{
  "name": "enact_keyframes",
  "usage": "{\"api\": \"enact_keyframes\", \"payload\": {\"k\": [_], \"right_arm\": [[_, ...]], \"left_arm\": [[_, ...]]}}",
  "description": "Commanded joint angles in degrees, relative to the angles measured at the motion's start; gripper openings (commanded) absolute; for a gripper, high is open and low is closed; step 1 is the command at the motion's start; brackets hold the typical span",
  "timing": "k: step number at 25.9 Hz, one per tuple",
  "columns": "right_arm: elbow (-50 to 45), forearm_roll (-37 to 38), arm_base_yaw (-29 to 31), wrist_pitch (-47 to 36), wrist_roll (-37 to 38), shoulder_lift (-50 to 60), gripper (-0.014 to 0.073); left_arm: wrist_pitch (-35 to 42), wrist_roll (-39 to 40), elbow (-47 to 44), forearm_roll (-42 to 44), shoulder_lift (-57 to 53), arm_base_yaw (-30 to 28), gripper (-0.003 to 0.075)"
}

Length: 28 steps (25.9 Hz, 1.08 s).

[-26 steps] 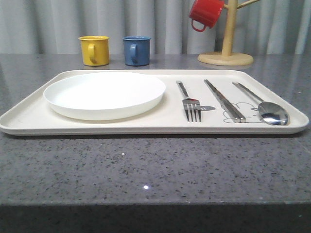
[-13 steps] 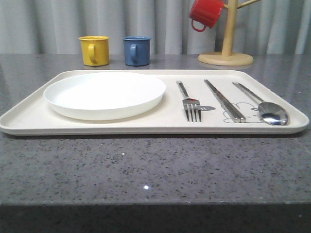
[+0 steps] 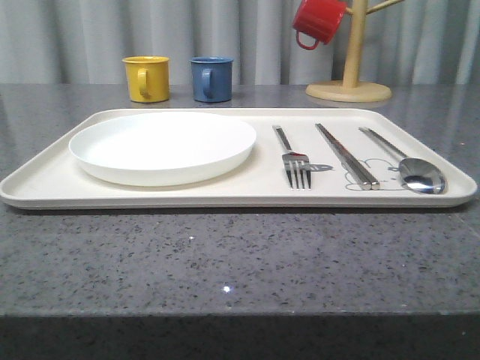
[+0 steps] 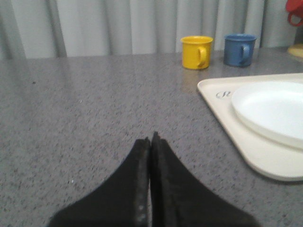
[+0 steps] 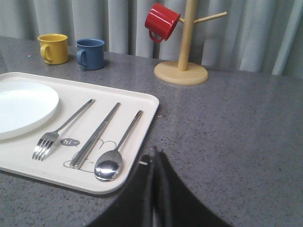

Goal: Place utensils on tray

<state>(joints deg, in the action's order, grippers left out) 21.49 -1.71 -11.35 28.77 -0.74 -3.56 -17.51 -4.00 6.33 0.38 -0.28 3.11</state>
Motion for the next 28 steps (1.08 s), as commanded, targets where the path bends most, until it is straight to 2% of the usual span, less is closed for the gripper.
{"api": "enact_keyframes", "payload": {"k": [1,6,28], "right_arm": [[1.39,0.75,0.16,-5.13,-0.55,-0.78,-0.0069],[1.39,0.75,0.16,-5.13,-0.55,-0.78,-0.0069],[1.39,0.75,0.16,-5.13,-0.55,-0.78,-0.0069]], "left_arm": [[5.89,0.48,-1.48,-0.38,-1.21,-1.73,-0.0018],[11.81,0.48,-6.72,-0.38,-1.21,-3.87,-0.0018],[10.86,0.48,-6.57,-0.38,-1.21,-3.96,-0.0018]]}}
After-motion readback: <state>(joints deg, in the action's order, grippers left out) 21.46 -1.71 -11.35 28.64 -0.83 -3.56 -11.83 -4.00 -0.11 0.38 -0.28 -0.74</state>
